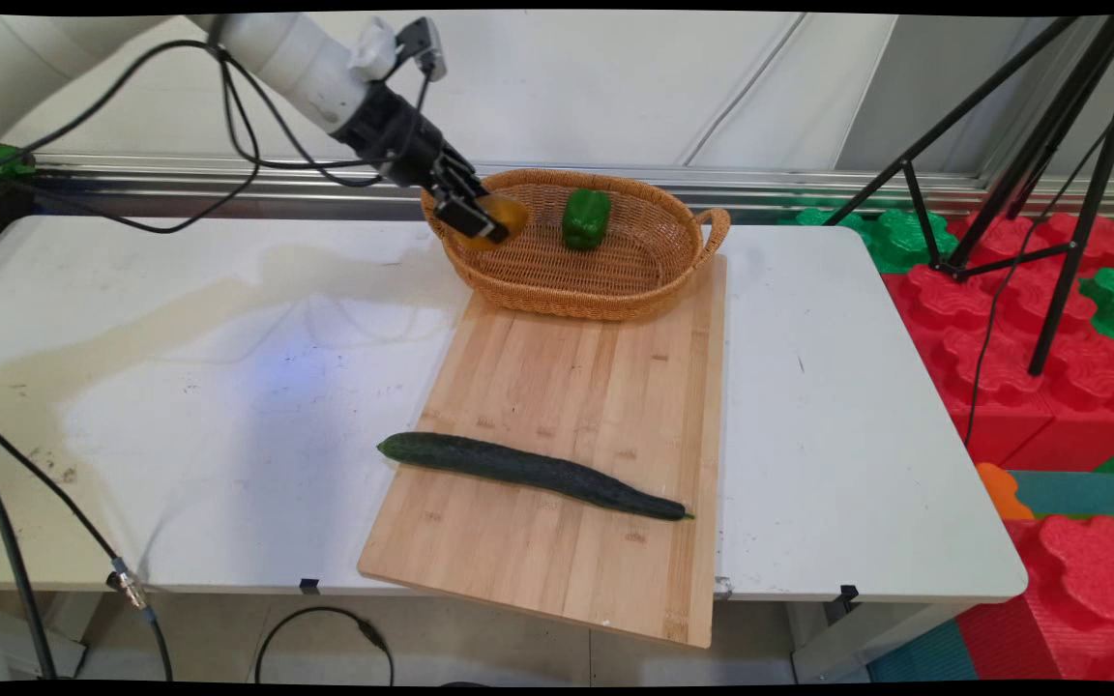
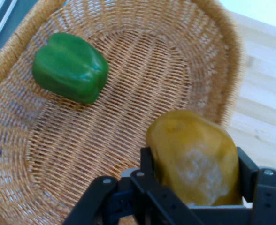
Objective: Place the picked object on the cutting board
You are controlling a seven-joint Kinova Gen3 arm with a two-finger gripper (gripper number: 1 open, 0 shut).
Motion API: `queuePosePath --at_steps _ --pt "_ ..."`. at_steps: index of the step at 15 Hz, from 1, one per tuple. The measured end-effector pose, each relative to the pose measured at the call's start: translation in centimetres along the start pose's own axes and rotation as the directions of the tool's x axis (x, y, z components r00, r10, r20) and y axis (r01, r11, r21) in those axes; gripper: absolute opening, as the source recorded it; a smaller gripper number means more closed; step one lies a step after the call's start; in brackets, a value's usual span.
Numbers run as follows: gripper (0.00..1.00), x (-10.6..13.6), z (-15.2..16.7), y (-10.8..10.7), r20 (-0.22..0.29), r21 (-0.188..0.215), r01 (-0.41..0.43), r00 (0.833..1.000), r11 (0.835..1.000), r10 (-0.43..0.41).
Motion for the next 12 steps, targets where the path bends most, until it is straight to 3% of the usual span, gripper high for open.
queuePosePath --at_steps 7,12 --pt "0.00 -1.9 -4.0 3.8 0.038 -0.061 -0.068 0.997 0.996 0.071" --pt "0.00 -4.0 -3.4 5.7 0.080 -0.085 -0.094 0.992 0.992 0.101"
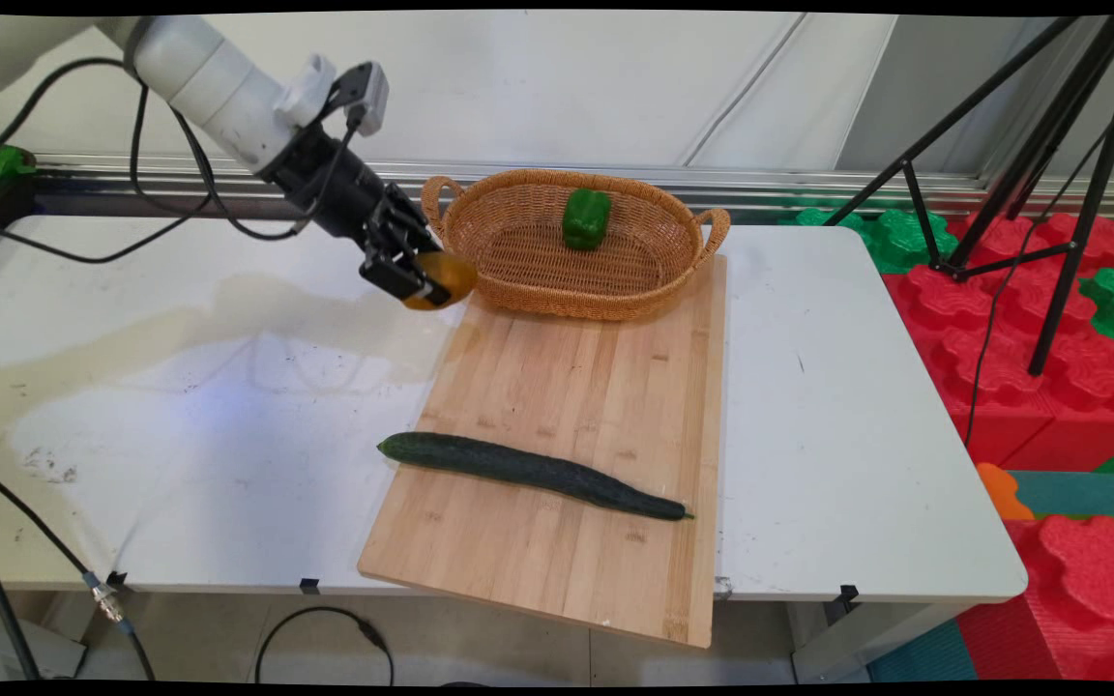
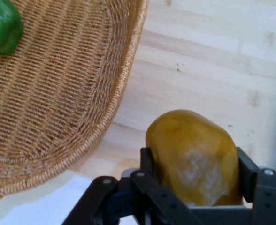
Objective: Place the picked object on the cutting board
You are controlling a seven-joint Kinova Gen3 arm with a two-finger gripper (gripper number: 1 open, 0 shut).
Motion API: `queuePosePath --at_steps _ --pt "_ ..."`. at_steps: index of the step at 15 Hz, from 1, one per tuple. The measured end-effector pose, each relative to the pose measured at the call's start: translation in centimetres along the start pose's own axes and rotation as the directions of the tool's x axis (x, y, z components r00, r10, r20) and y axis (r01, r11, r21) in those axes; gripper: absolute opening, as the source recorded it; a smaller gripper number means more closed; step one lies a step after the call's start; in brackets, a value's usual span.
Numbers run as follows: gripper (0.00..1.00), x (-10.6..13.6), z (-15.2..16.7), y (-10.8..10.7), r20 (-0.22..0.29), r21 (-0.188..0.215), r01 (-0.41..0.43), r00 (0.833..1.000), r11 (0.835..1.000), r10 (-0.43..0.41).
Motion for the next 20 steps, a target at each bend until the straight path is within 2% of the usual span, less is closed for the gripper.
queuePosePath --at_steps 4,10,17,18,20 --pt "0.00 -0.7 2.6 0.0 0.017 0.003 0.002 1.000 1.000 -0.002" --pt "0.00 -0.5 8.6 -0.7 0.049 0.003 0.002 0.999 1.000 -0.002" --pt "0.00 -0.6 12.0 -0.7 0.055 -0.002 0.031 0.998 1.000 -0.031" --pt "1.00 -0.6 12.2 -0.7 0.051 -0.003 0.036 0.998 0.999 -0.035" --pt "1.00 -0.7 12.1 -0.6 0.042 -0.004 0.044 0.998 0.999 -0.043"
